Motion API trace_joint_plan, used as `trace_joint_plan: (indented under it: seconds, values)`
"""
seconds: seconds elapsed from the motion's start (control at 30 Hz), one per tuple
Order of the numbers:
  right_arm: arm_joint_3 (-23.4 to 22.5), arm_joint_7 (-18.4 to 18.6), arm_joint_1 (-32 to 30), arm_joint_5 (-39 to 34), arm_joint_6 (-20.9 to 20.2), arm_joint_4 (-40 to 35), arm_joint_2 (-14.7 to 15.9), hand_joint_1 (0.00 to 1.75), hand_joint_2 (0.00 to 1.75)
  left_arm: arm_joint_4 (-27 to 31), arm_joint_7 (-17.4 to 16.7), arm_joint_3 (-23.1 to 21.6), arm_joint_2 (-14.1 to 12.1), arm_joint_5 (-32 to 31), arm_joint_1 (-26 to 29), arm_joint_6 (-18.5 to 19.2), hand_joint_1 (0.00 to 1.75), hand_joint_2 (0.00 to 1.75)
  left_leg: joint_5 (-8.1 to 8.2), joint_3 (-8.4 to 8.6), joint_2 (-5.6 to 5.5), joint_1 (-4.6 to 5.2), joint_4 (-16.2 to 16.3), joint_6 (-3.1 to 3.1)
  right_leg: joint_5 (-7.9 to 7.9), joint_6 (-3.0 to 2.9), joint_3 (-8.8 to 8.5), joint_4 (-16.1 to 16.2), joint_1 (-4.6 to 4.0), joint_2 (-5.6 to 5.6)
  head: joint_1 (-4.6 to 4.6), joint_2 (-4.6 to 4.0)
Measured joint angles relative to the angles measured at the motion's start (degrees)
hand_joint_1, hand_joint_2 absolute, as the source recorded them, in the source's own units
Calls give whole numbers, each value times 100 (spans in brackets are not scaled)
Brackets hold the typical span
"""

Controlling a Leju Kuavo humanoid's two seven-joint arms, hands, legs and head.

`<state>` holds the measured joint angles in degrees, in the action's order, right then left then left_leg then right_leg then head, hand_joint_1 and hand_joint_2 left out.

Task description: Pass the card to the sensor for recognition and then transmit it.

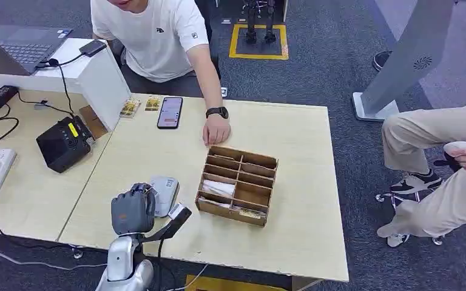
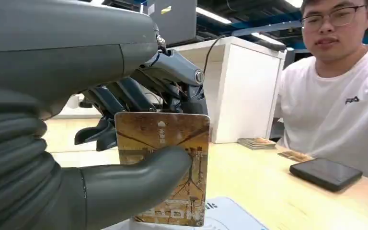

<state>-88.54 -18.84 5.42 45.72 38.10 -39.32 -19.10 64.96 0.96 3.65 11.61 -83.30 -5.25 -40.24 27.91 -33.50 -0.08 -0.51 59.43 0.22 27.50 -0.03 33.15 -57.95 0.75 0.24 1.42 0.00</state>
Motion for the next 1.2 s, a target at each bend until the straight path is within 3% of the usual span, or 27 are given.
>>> trace_joint_plan:
  seconds: [0.53,0.93,1.2]
  values:
    - [0,-26,0,-50,0,-4,0,0,175,-309,-2,-144,-46,0,-28,-15,175,175,0,3,0,0,0,0,0,0,-4,0,0,-1,0,0]
    - [0,-83,0,-72,0,-2,0,0,175,-1130,-396,-420,-114,9,-377,311,175,175,0,30,-1,0,-3,-1,0,0,-36,0,0,-5,-2,0]
    - [0,-107,0,-74,0,-2,0,0,175,-1312,-463,-568,-179,39,-469,378,175,175,0,50,-2,0,-4,-1,0,0,-58,0,0,-5,-2,0]
